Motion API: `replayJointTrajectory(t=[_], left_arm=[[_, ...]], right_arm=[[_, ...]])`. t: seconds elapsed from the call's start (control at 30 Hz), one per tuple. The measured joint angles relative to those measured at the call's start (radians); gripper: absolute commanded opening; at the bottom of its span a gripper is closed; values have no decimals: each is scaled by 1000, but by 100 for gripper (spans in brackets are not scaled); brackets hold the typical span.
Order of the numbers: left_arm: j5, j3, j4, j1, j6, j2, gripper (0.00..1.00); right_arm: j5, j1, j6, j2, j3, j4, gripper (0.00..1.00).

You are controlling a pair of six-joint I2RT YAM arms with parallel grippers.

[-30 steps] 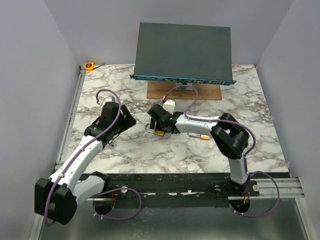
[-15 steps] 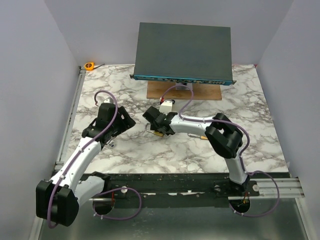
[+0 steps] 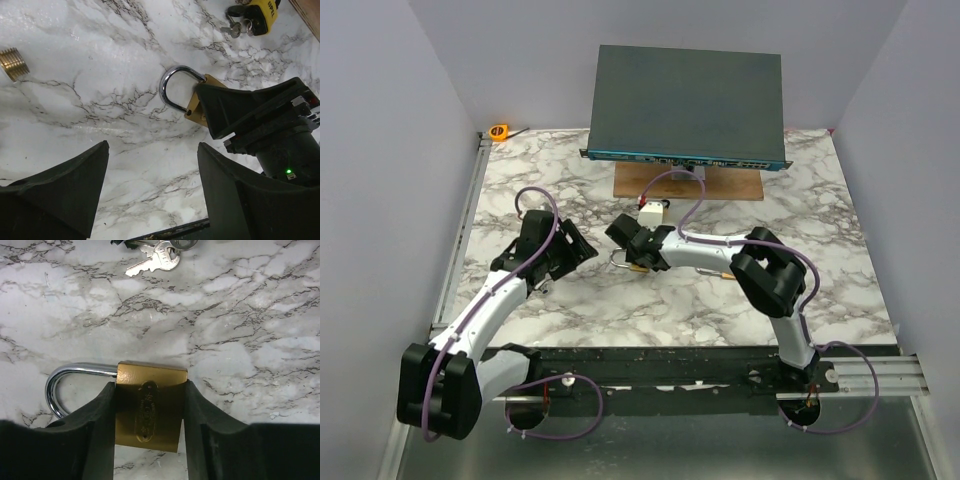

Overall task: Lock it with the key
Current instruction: Pick up the lock from the center of the board.

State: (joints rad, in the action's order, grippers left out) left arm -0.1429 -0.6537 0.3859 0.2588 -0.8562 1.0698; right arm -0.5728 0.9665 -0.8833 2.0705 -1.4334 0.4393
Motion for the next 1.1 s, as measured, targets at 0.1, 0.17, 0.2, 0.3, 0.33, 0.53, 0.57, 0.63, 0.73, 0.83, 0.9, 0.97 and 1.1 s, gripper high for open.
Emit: replayJointTrajectory(t=[0.1,0.17,0.2,0.3,0.33,0.53,0.57,0.63,0.73,0.83,0.9,0.97,1.1], left_arm=[[-29,0,-12,-4,0,11,65],[-48,0,-19,-4,3,16,64],[-60,0,-22,-4,6,16,63],[-98,0,-24,-4,23,16,62],[-108,0,-24,-4,27,16,61],[-210,-3,-23,-4,71,4,57],[-235,-6,-22,-4,78,1,57],[-289,-16,-23,-4,87,-13,57],[-360,-45,-21,-4,90,-45,56],[-416,-99,-17,-3,90,-83,56],[-446,-152,-11,-2,95,-116,56],[-460,-195,6,6,106,-137,55],[-439,-331,86,58,171,-129,47]], right_arm=[[6,0,2,-6,6,-8,2],[21,0,5,-25,28,-14,1],[31,0,6,-40,45,-13,1],[60,-2,9,-101,97,-8,1],[71,-6,10,-126,112,-7,1],[124,-20,19,-335,201,-45,1],[131,-23,22,-376,218,-56,1],[149,-26,29,-446,247,-86,1],[169,-27,45,-521,279,-124,1],[185,-28,58,-573,301,-153,1],[199,-28,71,-596,312,-168,1],[218,-28,82,-620,328,-189,1],[257,-28,101,-665,352,-219,1]])
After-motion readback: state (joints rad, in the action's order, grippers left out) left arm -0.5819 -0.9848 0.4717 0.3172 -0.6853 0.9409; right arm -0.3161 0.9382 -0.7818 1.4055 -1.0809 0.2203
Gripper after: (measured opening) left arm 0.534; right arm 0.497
